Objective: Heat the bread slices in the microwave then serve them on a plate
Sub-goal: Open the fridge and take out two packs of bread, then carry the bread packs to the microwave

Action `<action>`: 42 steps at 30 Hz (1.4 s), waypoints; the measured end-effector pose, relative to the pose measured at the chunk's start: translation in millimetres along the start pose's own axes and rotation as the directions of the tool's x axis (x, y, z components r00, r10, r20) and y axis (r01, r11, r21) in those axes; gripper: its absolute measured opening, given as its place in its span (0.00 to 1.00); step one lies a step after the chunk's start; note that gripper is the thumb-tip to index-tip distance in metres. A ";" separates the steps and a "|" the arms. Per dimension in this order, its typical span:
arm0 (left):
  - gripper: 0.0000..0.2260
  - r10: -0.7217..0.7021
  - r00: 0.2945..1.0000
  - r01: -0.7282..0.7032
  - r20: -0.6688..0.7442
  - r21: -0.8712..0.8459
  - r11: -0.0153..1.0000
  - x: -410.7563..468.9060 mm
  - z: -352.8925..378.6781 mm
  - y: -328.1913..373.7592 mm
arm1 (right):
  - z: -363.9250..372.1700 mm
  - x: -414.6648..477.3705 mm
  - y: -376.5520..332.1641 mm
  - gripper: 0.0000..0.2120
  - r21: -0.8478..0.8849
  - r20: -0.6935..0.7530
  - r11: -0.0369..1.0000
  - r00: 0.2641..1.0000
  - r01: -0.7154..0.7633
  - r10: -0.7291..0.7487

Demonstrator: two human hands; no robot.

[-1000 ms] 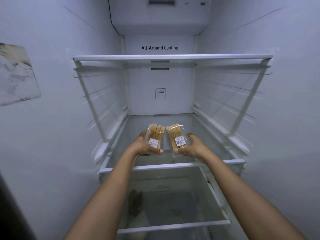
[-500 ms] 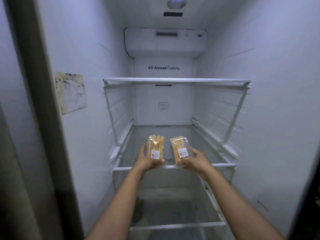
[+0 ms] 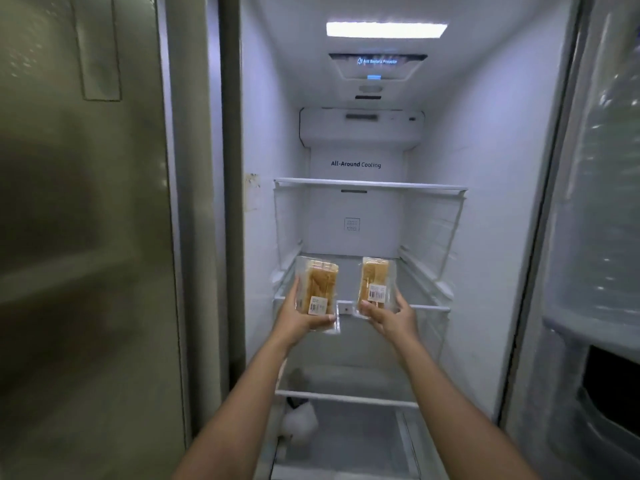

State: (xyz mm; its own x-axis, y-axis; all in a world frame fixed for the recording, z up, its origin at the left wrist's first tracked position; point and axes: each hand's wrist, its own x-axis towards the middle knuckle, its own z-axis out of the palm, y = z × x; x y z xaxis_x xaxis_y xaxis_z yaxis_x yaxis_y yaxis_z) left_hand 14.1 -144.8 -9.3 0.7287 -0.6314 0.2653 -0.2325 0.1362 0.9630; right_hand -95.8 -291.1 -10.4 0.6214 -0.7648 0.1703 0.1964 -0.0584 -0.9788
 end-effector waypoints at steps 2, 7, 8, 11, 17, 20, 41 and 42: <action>0.50 0.002 1.000 -0.002 -0.031 0.003 1.000 -41.7 -1.8 5.7 | -9.1 -36.8 -6.2 0.42 -0.074 0.045 0.995 0.997 0.066 -0.063; 0.49 -0.021 0.995 0.019 -0.100 -0.018 1.000 -138.3 -13.3 16.2 | -44.0 -115.2 -12.0 0.43 -0.130 0.162 0.985 0.982 0.116 -0.095; 0.49 -0.022 0.993 0.020 -0.114 -0.016 1.000 -153.7 -17.3 17.6 | -48.3 -127.8 -12.8 0.43 -0.131 0.188 0.984 0.978 0.117 -0.091; 0.50 -0.050 0.982 0.046 -0.185 -0.026 0.999 -197.1 -34.5 22.1 | -49.1 -162.2 -18.4 0.42 -0.134 0.236 0.987 0.970 0.087 -0.054; 0.50 -0.033 0.934 0.028 -0.355 -0.019 0.999 -256.6 -94.7 45.7 | 6.4 -208.2 -34.2 0.41 -0.061 0.375 0.996 0.927 0.061 -0.034; 0.48 0.009 0.903 0.002 -0.431 0.025 1.000 -280.6 -140.0 55.9 | 55.7 -229.5 -37.3 0.39 -0.039 0.473 0.995 0.879 0.088 -0.059; 0.36 0.062 0.639 0.159 -0.766 0.210 0.965 -355.5 -632.3 37.8 | 606.8 -287.8 37.4 0.42 0.062 0.831 0.997 0.556 -0.041 -0.029; 0.35 0.060 0.631 0.147 -0.774 0.195 0.970 -352.2 -648.1 33.4 | 623.1 -288.3 41.0 0.41 0.063 0.829 0.996 0.559 -0.068 -0.014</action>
State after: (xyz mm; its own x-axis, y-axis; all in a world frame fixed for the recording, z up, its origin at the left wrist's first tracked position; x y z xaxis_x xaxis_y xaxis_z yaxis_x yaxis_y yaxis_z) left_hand 167.2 576.9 -39.8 0.9440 0.2004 0.2620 -0.2441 -0.1096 0.9635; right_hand 205.8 326.8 -28.7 0.9734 0.1055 0.2035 0.2009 0.0347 -0.9790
